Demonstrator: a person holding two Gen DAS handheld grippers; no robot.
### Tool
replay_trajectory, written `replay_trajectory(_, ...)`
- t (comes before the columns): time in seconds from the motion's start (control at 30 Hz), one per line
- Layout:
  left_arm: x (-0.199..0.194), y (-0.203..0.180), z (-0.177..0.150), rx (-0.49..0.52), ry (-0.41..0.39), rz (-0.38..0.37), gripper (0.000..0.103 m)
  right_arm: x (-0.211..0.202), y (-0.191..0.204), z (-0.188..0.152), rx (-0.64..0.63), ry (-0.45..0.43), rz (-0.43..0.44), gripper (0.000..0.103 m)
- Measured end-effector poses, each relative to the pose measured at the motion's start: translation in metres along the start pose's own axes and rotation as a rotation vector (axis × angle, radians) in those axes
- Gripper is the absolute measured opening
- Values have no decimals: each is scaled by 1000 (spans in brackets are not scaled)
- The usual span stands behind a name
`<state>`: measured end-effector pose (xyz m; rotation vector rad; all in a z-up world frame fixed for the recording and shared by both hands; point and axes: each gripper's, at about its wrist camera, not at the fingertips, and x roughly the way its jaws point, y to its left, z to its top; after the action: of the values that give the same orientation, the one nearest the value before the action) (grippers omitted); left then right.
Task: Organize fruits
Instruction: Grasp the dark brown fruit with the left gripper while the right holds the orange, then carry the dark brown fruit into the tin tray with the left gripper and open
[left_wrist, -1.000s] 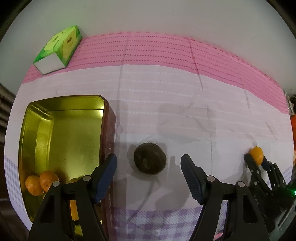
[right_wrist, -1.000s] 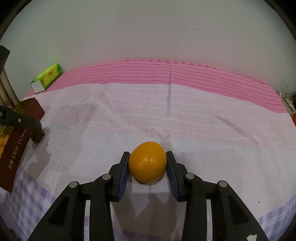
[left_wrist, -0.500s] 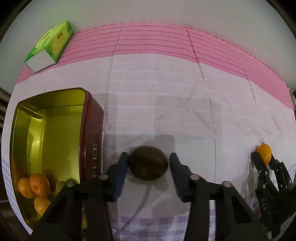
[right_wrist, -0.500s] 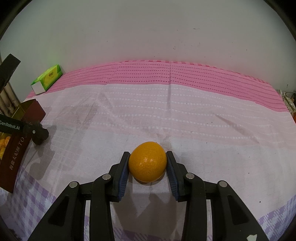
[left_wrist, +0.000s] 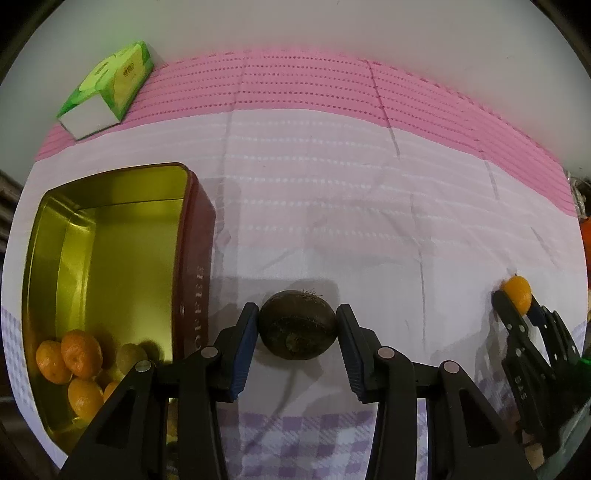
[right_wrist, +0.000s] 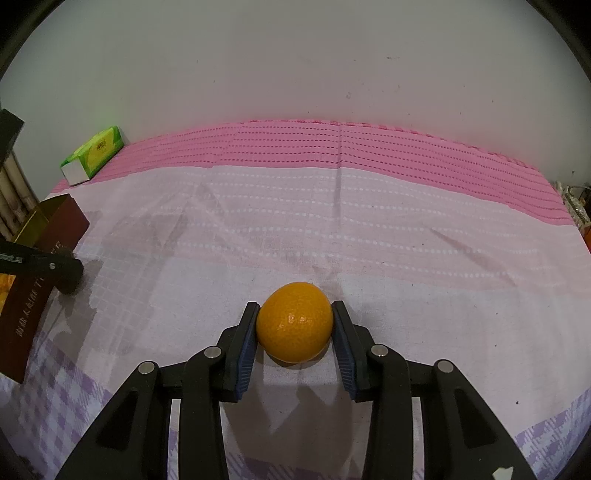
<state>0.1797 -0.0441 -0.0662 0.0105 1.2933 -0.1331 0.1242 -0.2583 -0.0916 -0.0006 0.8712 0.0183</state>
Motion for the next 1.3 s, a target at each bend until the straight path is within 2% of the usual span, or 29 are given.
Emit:
replay_trajectory(0.53,-50,6,-15,12,-89,-15,44,2,4,1,-19,4,-19,37)
replay_trajectory(0.83,-67,39,-21,-16,-114,31,44,2,5,1,-19,4,-19,37)
replay_trajectory(1.3,-64,103,-41,-94,-104,111,44,3,5,1,-26,4,-24,37)
